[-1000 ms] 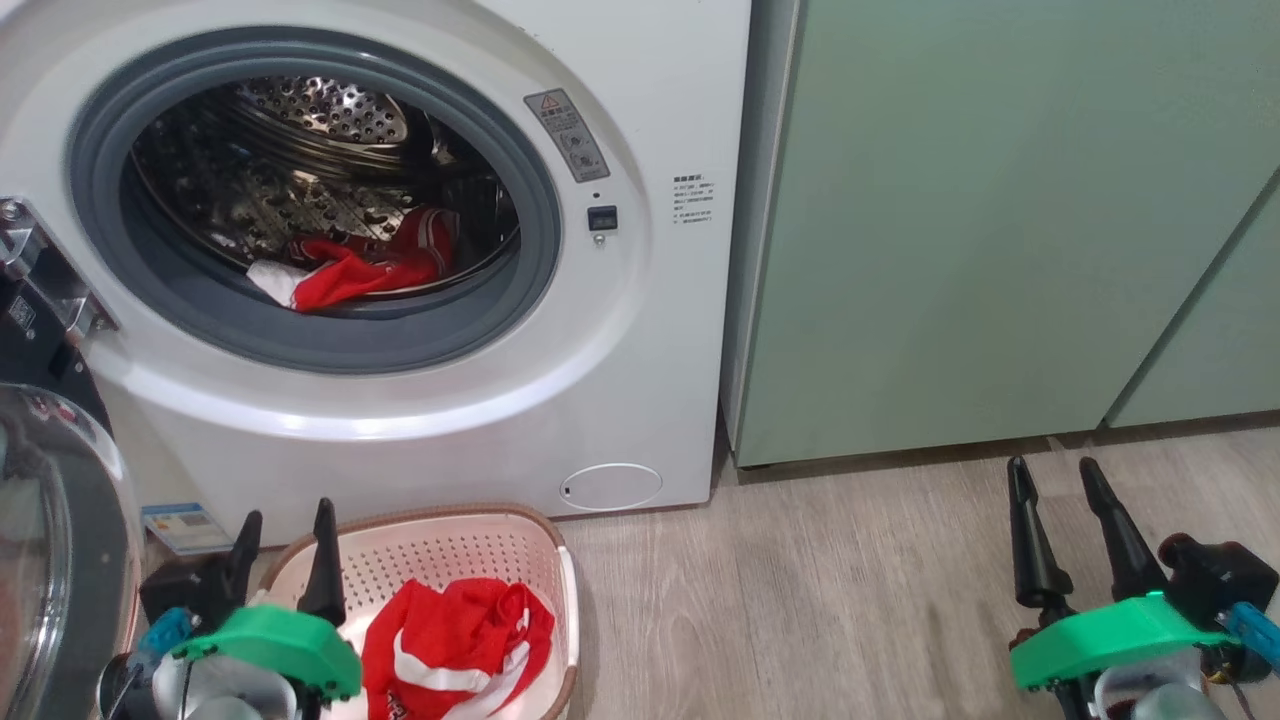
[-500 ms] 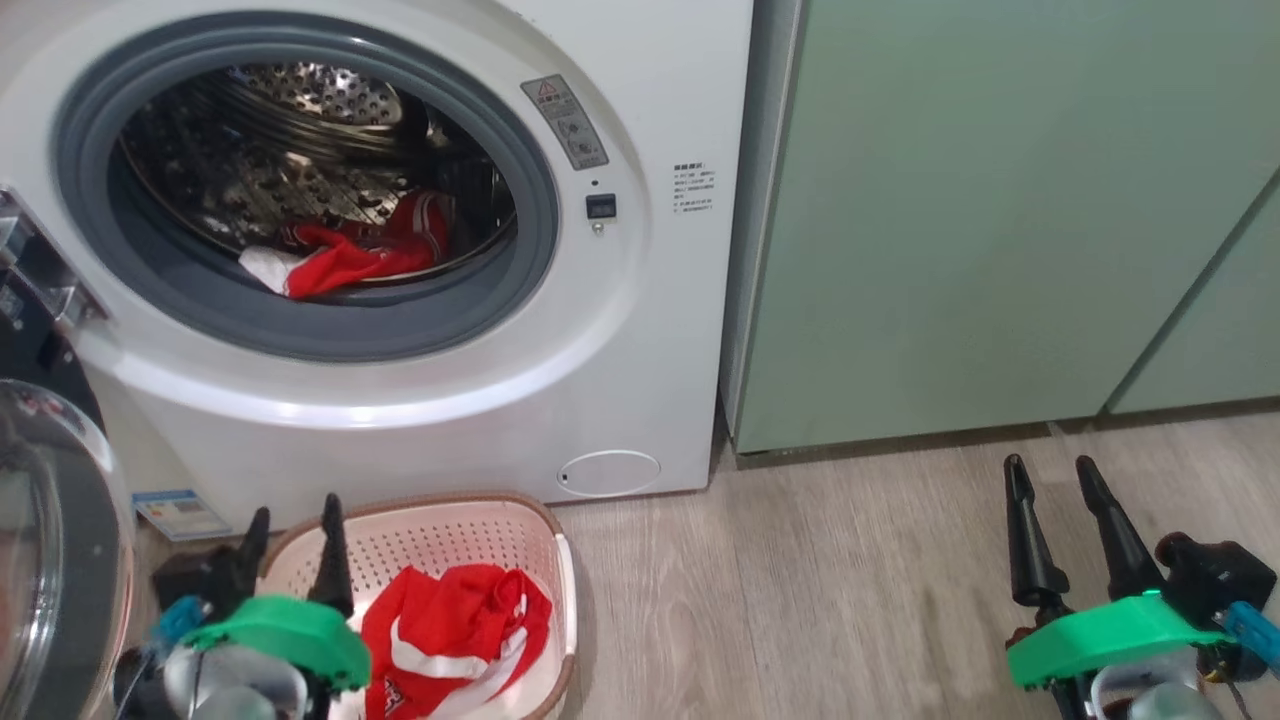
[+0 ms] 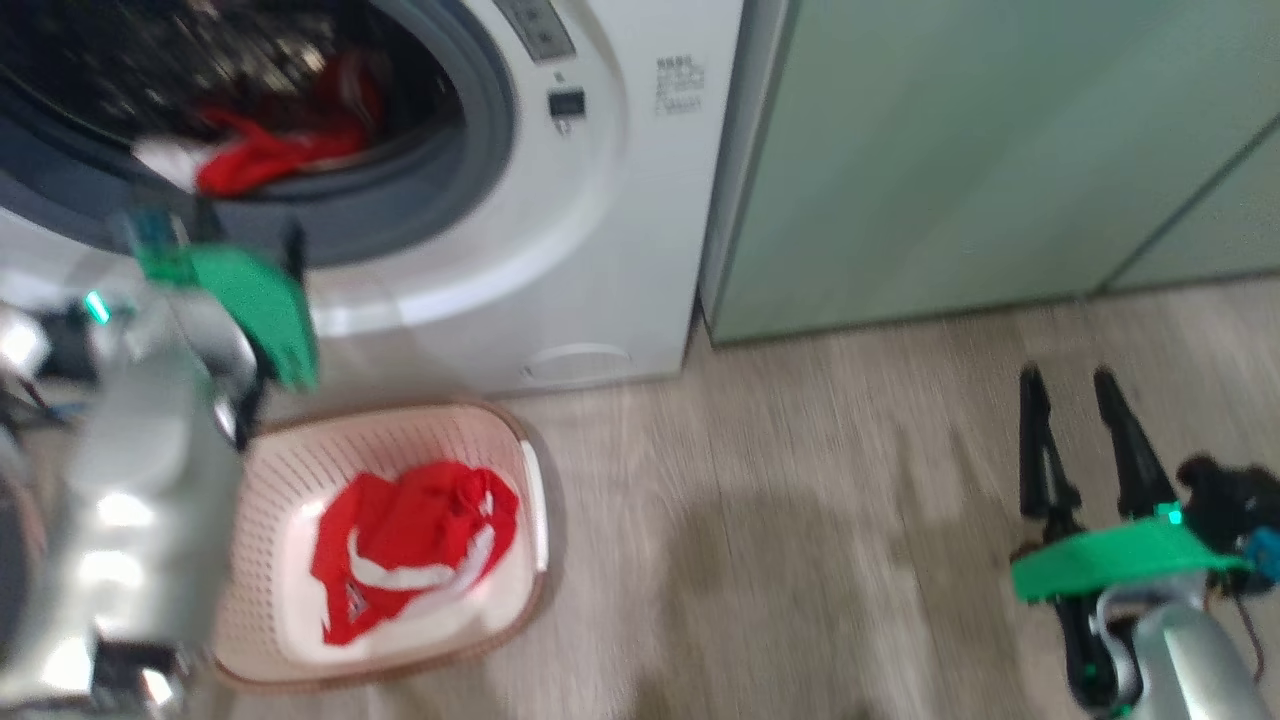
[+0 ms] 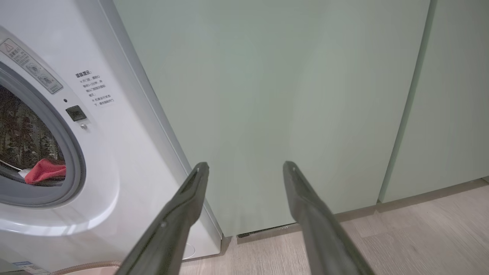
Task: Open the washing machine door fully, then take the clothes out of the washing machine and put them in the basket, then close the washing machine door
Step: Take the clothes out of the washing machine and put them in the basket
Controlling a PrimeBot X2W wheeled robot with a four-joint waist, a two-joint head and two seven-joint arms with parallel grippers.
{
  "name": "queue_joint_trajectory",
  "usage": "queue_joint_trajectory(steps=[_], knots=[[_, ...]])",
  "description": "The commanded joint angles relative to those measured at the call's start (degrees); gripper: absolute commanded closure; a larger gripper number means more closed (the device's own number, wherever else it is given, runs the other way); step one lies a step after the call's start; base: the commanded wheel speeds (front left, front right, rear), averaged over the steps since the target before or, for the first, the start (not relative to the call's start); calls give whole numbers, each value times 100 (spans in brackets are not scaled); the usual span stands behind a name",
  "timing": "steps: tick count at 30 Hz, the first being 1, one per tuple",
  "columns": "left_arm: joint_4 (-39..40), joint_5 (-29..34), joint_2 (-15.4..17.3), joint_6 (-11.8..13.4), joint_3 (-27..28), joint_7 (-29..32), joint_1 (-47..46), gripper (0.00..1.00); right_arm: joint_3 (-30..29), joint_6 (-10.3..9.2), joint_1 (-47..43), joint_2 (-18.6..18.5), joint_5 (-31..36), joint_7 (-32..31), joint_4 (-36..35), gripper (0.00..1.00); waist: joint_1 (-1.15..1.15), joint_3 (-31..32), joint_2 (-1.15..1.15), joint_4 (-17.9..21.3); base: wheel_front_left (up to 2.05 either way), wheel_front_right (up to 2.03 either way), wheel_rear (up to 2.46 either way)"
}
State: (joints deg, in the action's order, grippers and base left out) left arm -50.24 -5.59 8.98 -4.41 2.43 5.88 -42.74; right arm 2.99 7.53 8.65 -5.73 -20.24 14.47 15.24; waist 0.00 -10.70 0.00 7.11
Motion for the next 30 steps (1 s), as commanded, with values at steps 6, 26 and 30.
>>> queue_joint_trajectory(steps=[6,26,30], knots=[[-481,251,603,189,-33,495,-1369,0,168,-4,461,46,-36,52,-253,0,0,-1040,0,535,0,0,0],[-2003,705,1656,757,-421,672,-3313,0,425,-4,1104,202,-94,52,-421,0,0,-2332,0,991,0,0,0],[-2173,665,1722,751,-436,771,-3285,40,450,-4,1143,182,-99,52,-410,0,0,-2365,0,1011,0,0,0]])
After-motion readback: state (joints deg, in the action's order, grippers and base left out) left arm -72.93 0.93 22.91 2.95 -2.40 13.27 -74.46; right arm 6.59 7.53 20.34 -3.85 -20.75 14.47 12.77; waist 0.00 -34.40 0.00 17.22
